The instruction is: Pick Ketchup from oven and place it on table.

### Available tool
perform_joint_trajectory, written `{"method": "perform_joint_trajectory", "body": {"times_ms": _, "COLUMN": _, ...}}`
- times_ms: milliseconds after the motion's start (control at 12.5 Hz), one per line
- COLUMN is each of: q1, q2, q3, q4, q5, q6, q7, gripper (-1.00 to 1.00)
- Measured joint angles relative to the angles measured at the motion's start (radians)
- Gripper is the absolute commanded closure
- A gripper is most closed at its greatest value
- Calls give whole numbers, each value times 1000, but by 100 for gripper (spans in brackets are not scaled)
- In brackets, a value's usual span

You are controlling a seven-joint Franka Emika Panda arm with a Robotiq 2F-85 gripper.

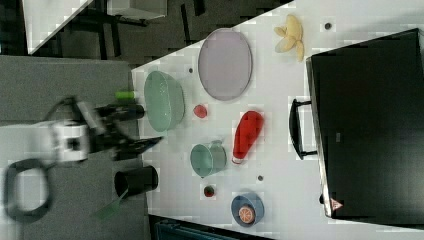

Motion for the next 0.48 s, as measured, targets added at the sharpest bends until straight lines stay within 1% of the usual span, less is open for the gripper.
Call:
{"method": "perform_joint_trajectory", "body": {"times_ms": 80, "q1": 6, "q2": -39, "q3": -11, "q4": 52, "q5": 0, "q6": -80, "q7": 0, "gripper": -100}}
{"method": "perform_joint_trajectory", "body": {"times_ms": 240, "q1": 1, "q2": -86, "q3": -33, "q4": 149, "q5": 14, "q6": -234, "q7": 0, "gripper": -100}}
{"method": "perform_joint_trajectory", "body": {"times_ms": 320, "q1": 1, "q2": -89, "q3": -52, "q4": 189, "q5": 20, "q6": -269, "q7": 0, "gripper": -100}}
{"method": "perform_joint_trajectory", "body": {"times_ms": 480, "q1": -5, "q2": -77, "q3": -70, "q4": 216, "q5": -15, "q6": -301, "q7": 0, "gripper": -100}}
